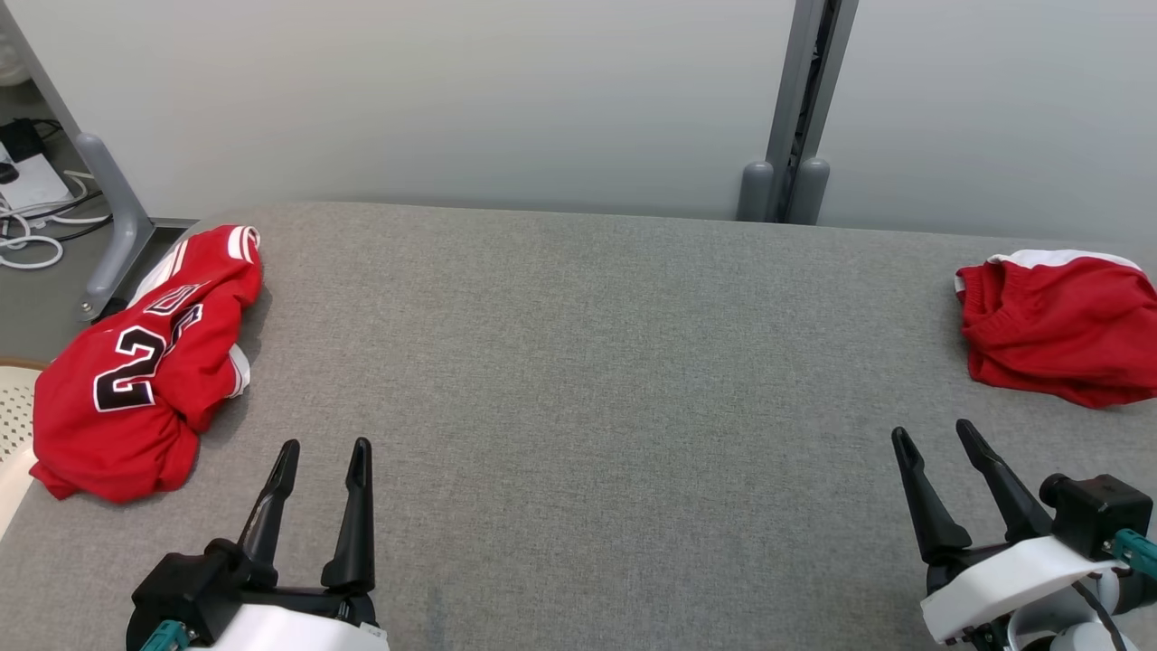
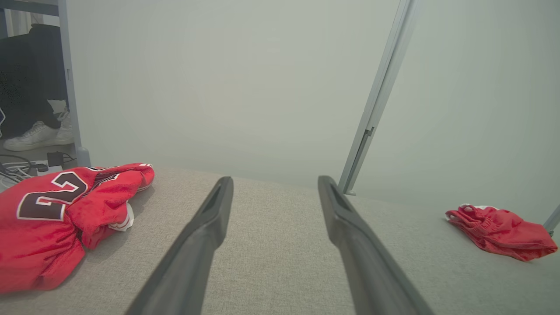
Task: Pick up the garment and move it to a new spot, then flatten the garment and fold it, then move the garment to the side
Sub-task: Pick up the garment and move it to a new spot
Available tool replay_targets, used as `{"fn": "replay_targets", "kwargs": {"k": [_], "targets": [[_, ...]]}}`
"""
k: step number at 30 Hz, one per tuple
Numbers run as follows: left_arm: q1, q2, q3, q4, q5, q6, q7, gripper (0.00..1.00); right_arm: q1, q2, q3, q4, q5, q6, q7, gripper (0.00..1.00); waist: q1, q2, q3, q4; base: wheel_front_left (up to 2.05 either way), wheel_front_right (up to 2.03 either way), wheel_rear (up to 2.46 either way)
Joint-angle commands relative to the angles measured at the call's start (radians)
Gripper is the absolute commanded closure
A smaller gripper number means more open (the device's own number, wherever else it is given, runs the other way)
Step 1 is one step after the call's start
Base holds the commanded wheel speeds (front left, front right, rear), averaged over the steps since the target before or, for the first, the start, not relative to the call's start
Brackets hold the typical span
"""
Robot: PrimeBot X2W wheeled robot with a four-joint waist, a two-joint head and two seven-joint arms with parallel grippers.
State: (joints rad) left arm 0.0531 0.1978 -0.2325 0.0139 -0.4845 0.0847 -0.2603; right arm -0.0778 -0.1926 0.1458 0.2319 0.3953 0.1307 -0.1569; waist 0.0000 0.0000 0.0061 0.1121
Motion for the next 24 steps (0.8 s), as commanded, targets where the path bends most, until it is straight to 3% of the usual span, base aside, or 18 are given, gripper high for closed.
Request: {"fn": "replay_targets", "kwargs": {"k": [1,11,24], "targets": [[-0.017,0.003,0.001,0.003,0.001,-0.002,-0.005,0.0,-0.014,-0.008,0.003,-0.001,0.004,0.0,0.0,0.0,0.0,0.0,0.0,0.003,0.0,0.0,0.0],[-0.024,0.009,0.002,0.008,-0.001,0.001,-0.003,0.0,-0.018,-0.011,0.015,-0.003,0.008,0.0,-0.009,0.0,0.0,0.0,0.001,0.05,0.0,0.0,0.0],[-0.018,0.031,-0.001,0.01,-0.007,0.004,0.011,0.0,-0.015,-0.011,0.043,0.02,0.019,0.0,-0.019,0.0,0.0,0.0,-0.016,0.218,0.0,0.0,0.0]]}}
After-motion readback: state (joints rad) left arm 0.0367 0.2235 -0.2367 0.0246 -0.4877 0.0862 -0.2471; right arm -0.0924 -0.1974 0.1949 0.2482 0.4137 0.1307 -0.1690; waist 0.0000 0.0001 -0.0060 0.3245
